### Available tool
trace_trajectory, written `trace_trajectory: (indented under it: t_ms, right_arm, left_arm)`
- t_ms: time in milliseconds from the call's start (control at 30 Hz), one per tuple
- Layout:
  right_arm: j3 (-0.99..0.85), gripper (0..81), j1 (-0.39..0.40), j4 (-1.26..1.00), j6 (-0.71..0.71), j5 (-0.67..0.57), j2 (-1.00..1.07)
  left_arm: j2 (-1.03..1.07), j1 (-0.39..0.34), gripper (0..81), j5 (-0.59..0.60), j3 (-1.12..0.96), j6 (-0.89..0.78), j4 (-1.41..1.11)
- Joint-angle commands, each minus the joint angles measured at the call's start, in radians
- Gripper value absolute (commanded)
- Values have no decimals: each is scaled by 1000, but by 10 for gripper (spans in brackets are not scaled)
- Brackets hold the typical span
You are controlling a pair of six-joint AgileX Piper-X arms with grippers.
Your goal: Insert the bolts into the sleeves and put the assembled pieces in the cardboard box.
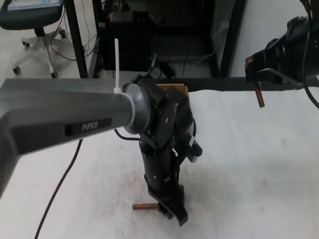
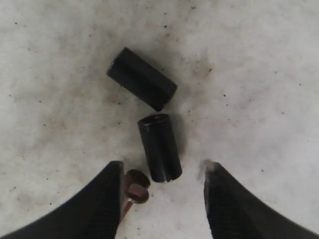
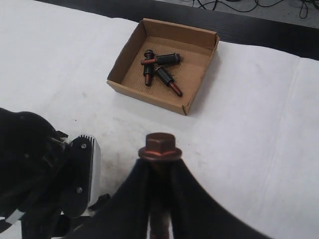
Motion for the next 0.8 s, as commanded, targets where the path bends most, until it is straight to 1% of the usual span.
trace_trajectory:
  t_ms: [0, 67, 167, 300, 467, 767]
  right_arm:
    - [-6, 8, -3, 3, 8, -15, -11]
    - [-6, 8, -3, 3, 8, -15, -11]
    - [-6, 8, -3, 3, 8, -15, -11]
    - [-6, 8, -3, 3, 8, -15, -11]
    - [-6, 8, -3, 3, 8, -15, -11]
    - [-6, 8, -3, 3, 8, -15, -11]
  left_arm:
    - [4, -3, 470, -121, -5, 1, -19]
    - [3, -3, 470, -150, -5, 1, -29]
    - [3, -3, 470, -147, -5, 1, -41]
    - [3, -3, 470, -123, -5, -2, -41]
    - [3, -10, 470, -50, -5, -47, -41]
    - [4, -45, 470, -44, -5, -46, -42]
